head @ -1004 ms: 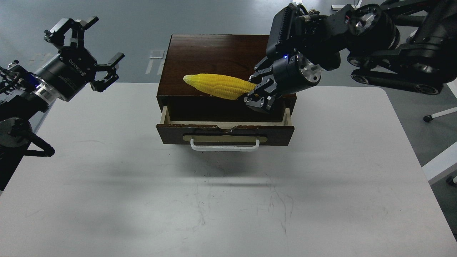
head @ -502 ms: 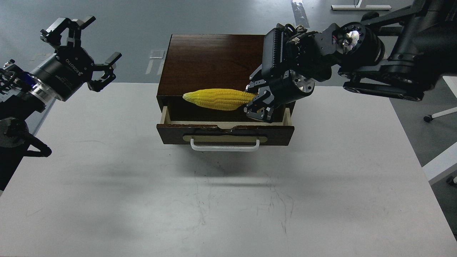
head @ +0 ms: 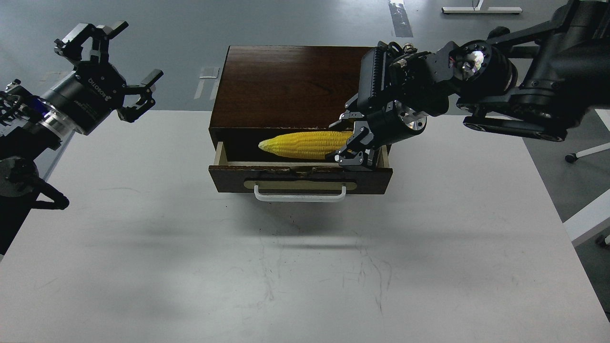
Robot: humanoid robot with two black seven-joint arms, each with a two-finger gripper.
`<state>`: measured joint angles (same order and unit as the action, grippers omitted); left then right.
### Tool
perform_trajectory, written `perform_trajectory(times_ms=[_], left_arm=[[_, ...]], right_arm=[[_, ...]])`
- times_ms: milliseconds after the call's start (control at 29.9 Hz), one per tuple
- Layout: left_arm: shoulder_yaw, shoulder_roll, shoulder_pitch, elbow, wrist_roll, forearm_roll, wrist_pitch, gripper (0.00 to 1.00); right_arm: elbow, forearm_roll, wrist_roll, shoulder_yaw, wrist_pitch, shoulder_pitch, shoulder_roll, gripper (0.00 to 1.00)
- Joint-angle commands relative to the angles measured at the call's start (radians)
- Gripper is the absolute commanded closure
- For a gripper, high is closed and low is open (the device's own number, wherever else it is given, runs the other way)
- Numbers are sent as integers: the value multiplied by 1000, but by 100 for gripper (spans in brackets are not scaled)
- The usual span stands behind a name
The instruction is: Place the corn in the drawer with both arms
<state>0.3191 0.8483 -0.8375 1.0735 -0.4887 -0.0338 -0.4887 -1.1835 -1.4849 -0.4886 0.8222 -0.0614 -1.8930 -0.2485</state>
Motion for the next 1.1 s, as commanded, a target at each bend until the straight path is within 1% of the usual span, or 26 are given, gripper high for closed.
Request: perform_trajectory(times_ms=[0,268,335,368,469,502,536,670,703,770,804,871,938,971,1004,1071], left_arm=[[0,0,0,0,0,-1,0,2],[1,2,0,0,0,-1,0,2],[1,2,1,0,0,-1,0,2],[1,2,1,0,0,-1,0,2],[3,0,1,0,0,-1,0,2],[3,-1,3,-1,0,-1,0,2],[3,-1,5,-1,0,-1,0,2],[3,-8,9,0,0,0,0,2],[3,-8,9,0,0,0,0,2],[3,-12,9,-1,0,0,0,2],[3,-14,11,0,0,-1,0,2],[3,-24,14,0,0,-1,0,2],[3,-29,20,-1,0,-1,0,2],[3,-35,24,-1,0,-1,0,2],[3,-38,27,-1,0,-1,0,2],[5,-44,41,-1,0,-1,0,2]], right_arm=[[-1,0,0,0,0,0,0,31],[-4,31,0,-32,-11,-20,-5,30],[-2,90,0,-58,-11,-28,-21,23],[-2,150,0,-72,-11,-31,-40,18],[2,283,0,-84,-8,-32,-70,12],[4,355,0,-87,-8,-32,-93,6],[5,392,0,-90,-8,-32,-107,6],[-1,688,0,-159,3,35,-208,5],[-1,689,0,-160,3,35,-209,5],[-1,854,0,-243,5,133,-262,4],[-1,891,0,-271,5,161,-273,4],[-2,1010,0,-401,3,292,-310,4],[-4,1066,0,-477,2,366,-327,4],[-2,1116,0,-558,0,447,-336,4],[1,1143,0,-596,0,487,-339,4],[16,1245,0,-754,-3,644,-342,4]])
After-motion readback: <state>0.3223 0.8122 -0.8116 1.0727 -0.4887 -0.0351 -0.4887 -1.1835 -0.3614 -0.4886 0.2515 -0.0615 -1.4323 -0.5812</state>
